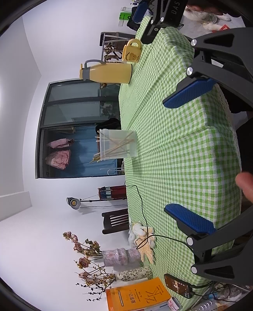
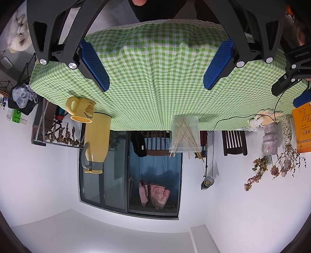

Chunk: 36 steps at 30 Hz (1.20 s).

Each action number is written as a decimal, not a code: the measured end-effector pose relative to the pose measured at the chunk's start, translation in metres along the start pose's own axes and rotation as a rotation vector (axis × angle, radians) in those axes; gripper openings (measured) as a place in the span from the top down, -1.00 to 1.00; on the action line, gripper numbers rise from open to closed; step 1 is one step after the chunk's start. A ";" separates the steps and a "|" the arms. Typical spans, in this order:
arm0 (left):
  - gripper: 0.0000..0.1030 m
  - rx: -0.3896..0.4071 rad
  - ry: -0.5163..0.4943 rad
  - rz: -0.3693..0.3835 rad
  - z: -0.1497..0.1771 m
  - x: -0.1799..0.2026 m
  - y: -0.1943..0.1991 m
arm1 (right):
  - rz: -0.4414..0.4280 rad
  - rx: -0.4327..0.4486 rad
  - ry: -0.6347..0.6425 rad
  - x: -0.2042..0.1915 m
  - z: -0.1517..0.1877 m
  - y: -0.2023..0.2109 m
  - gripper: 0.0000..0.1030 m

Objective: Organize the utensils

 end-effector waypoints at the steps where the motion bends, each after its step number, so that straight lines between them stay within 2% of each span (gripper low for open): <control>1: -0.85 0.003 -0.006 -0.015 0.001 0.001 0.000 | 0.000 -0.002 0.000 0.000 0.000 -0.001 -0.81; 2: -0.85 0.006 -0.009 -0.028 0.001 0.001 -0.001 | 0.000 -0.002 -0.001 0.000 0.001 -0.001 -0.81; 4: -0.85 -0.002 -0.011 -0.008 0.003 0.002 -0.001 | -0.001 -0.004 0.000 0.000 0.001 -0.001 -0.81; 8: -0.85 0.015 -0.024 -0.040 0.004 0.002 -0.002 | -0.001 -0.015 0.004 -0.002 0.002 -0.004 -0.81; 15: -0.85 -0.033 0.018 -0.057 0.005 -0.008 -0.024 | 0.020 0.015 0.027 0.001 -0.003 -0.013 -0.85; 19: -0.85 -0.096 0.019 -0.050 0.008 -0.009 -0.050 | 0.054 -0.003 0.022 0.007 -0.005 -0.037 -0.85; 24: -0.85 -0.086 -0.005 -0.085 -0.005 -0.018 -0.080 | 0.064 -0.158 0.027 0.010 -0.007 -0.099 -0.85; 28: -0.85 -0.104 -0.006 -0.133 -0.026 -0.035 -0.114 | 0.051 -0.242 -0.049 0.014 -0.018 -0.144 -0.85; 32: -0.85 -0.200 -0.082 -0.197 -0.036 -0.048 -0.160 | 0.049 -0.301 -0.068 0.015 -0.026 -0.191 -0.85; 36: -0.85 -0.320 -0.134 -0.276 -0.032 -0.064 -0.206 | 0.076 -0.378 -0.011 0.015 -0.024 -0.238 -0.85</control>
Point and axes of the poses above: each gripper's, at about its wrist camera, not at the fingertips, and y roughly against the way its jaws point, x to its right, z to its underside, the point moved 1 cm from there along -y, roughly the way its jaws point, and after that the axes turned 6 degrees about x, right-handed, at the moved point
